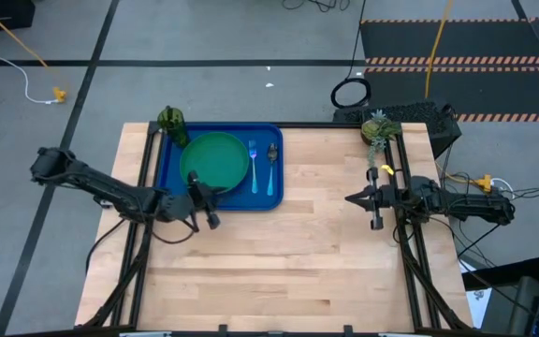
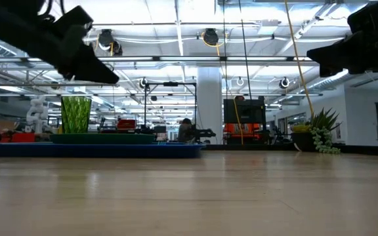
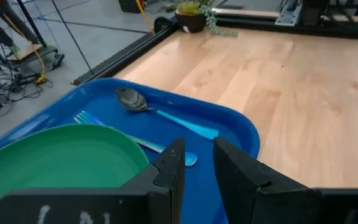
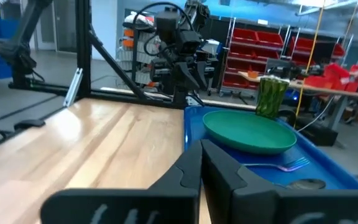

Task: Pick and place plate/cup/fork/spoon on tray
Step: Return to Home Position

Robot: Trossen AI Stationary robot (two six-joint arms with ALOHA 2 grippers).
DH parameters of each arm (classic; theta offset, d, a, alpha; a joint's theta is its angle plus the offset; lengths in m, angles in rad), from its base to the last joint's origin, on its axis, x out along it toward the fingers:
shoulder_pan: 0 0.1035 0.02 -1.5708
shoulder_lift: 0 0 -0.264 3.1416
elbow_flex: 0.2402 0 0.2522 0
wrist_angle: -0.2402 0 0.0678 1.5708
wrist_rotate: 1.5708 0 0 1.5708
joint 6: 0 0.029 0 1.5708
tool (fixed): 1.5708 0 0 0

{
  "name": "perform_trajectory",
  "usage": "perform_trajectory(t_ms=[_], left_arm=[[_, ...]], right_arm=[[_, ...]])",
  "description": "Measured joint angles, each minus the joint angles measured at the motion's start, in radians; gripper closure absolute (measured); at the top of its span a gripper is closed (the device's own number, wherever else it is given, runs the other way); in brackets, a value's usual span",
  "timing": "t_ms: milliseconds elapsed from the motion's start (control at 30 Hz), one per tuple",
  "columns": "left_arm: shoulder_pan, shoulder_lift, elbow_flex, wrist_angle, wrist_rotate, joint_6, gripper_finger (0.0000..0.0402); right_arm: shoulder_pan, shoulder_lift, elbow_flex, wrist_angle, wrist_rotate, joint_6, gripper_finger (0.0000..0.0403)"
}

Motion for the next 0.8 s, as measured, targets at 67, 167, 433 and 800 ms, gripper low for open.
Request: perform_trajectory(t_ms=[67, 167, 433, 800], left_arm=[[0.003, -0.045, -0.034, 0.016, 0.014, 0.014, 0.0314], [0.019, -0.11, -0.079, 0.017, 0.103, 0.073, 0.0314], [0.121, -0.279, -0.161, 0.035, 0.332, 0.203, 0.0317], [0.177, -0.421, -0.199, 0.02, 0.525, 0.284, 0.0389]], right_arm=[[0.0, 0.0, 0.0, 0.0, 0.0, 0.018, 0.0403], [0.0, 0.0, 0.0, 0.001, 0.0, 0.027, 0.0403], [0.0, 0.0, 0.0, 0.003, 0.0, 0.027, 0.0403], [0.0, 0.0, 0.0, 0.004, 0.0, 0.027, 0.0403]])
